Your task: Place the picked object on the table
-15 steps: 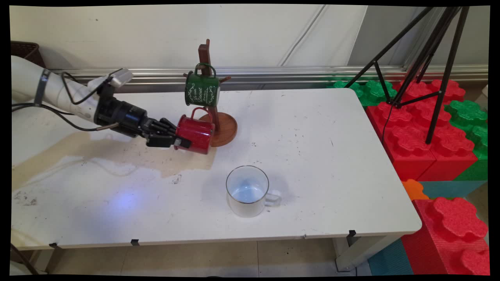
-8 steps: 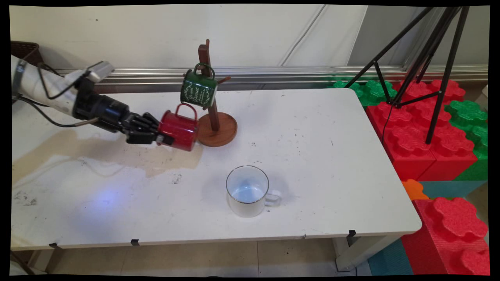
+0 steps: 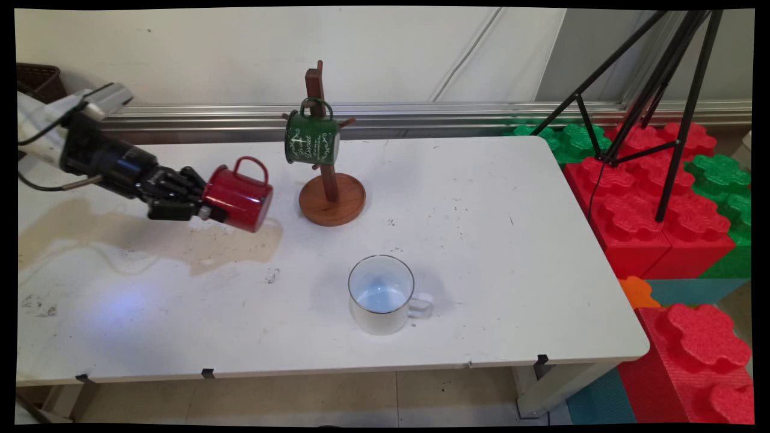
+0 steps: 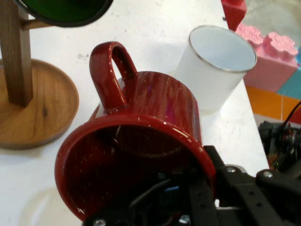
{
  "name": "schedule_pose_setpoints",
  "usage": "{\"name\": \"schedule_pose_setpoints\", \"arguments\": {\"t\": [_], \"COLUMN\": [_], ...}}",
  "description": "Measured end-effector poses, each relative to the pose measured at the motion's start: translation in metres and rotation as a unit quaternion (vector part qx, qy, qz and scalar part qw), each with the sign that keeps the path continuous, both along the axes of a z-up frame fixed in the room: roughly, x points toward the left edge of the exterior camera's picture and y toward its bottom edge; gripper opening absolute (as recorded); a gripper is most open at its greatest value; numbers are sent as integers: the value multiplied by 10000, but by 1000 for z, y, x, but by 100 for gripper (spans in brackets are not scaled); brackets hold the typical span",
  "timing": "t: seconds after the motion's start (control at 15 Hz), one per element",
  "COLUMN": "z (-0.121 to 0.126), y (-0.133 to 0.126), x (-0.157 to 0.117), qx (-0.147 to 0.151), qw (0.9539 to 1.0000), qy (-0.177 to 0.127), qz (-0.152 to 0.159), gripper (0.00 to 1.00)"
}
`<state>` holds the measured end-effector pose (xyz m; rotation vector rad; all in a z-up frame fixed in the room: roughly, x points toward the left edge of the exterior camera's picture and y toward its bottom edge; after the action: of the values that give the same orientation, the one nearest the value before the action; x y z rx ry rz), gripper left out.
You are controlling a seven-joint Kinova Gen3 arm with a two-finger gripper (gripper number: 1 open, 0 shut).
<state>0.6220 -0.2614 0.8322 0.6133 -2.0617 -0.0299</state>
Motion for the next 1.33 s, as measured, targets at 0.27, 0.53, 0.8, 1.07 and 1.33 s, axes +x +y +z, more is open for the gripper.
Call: {"name": "schedule_pose_setpoints", "arguments": {"t": [0.27, 0.53, 0.8, 1.07, 1.33], "z": [9, 16, 21, 25, 27], "y": [10, 19, 24, 28, 31], "x": [15, 31, 40, 46, 50], "qx": [-71, -187, -343, -541, -770], "qw": [9996, 9978, 9945, 9890, 9809], "qy": [-258, -626, -964, -1313, -1702], "qz": [-79, -152, -243, -407, -540], "gripper": [0, 0, 0, 0, 0]}}
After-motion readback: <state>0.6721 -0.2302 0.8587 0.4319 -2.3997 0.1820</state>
